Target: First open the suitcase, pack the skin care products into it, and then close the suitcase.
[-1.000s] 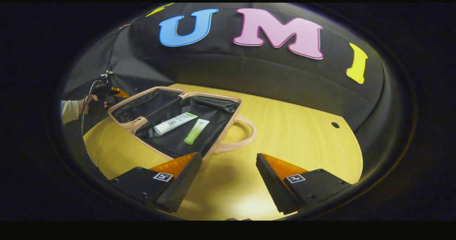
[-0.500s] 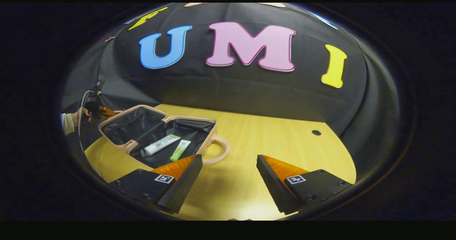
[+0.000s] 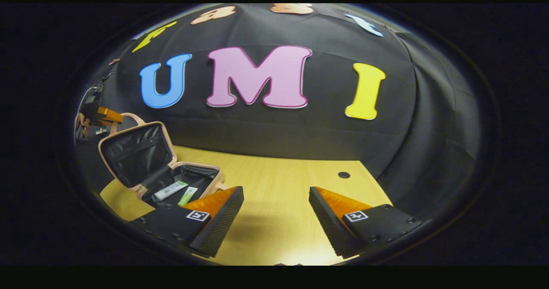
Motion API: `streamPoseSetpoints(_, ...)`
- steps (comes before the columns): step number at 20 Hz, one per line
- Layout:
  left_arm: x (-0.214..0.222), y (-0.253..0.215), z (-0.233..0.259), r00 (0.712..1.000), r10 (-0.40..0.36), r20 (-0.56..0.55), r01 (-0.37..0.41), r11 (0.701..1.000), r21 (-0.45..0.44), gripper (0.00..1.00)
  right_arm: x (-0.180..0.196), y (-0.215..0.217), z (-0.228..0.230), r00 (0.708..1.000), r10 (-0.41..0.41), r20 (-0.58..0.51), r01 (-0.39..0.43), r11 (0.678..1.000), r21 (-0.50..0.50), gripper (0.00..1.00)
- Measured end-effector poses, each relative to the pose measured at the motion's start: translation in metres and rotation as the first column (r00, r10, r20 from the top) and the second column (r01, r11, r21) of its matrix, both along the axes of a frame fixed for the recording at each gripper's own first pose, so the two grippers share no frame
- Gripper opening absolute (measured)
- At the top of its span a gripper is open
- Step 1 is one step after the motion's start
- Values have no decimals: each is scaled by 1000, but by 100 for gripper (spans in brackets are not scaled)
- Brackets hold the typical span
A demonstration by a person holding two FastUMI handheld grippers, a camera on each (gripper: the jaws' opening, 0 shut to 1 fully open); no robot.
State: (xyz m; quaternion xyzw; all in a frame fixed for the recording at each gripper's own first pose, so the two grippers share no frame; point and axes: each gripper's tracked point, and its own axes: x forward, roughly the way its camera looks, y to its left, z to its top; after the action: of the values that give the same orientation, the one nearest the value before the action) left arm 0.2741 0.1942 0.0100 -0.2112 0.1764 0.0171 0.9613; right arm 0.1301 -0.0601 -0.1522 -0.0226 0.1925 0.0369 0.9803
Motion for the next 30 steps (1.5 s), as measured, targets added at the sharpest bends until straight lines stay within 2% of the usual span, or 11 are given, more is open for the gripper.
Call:
streamPoseSetpoints(3,1,-87,-12,998,-69,-14,68,997,-32,6,-5,-30,7,1000,11,3,-11,1000,-16,97)
streamPoseSetpoints(8,22,-211,-103,980,-164,-112,151,982,-114,6,-4,-57,6,1000,26,-16,-26,999,32,97)
streamPoseSetpoints(13,23,-262,-202,941,-174,-291,153,984,-92,7,0,-70,2,998,53,-21,-52,998,32,98)
streamPoseSetpoints(15,24,-268,-208,933,-175,-314,162,984,-67,9,2,-77,2,999,37,-11,-36,999,22,98)
streamPoseSetpoints(17,27,-267,-201,935,-185,-303,193,981,-2,16,2,-80,7,1000,19,7,-19,1000,18,98)
streamPoseSetpoints(18,26,-276,-206,932,-198,-304,215,976,24,29,1,-80,10,1000,10,15,-10,1000,21,97)
streamPoseSetpoints(20,20,-279,-186,938,-204,-281,238,967,94,42,-3,-76,17,1000,-8,25,7,999,34,98)
streamPoseSetpoints(22,3,-277,-146,958,-213,-192,245,956,163,78,-12,-69,29,999,-30,40,28,998,49,97)
streamPoseSetpoints(24,-25,-267,-93,975,-201,-94,218,945,242,96,-26,-58,46,997,-48,59,44,997,62,97)
streamPoseSetpoints(27,-78,-234,-19,990,-130,55,99,919,381,96,-53,-37,79,991,-70,110,62,995,80,97)
streamPoseSetpoints(30,-137,-213,49,969,-100,225,-5,907,421,96,-88,-12,110,982,-86,166,70,992,102,97)
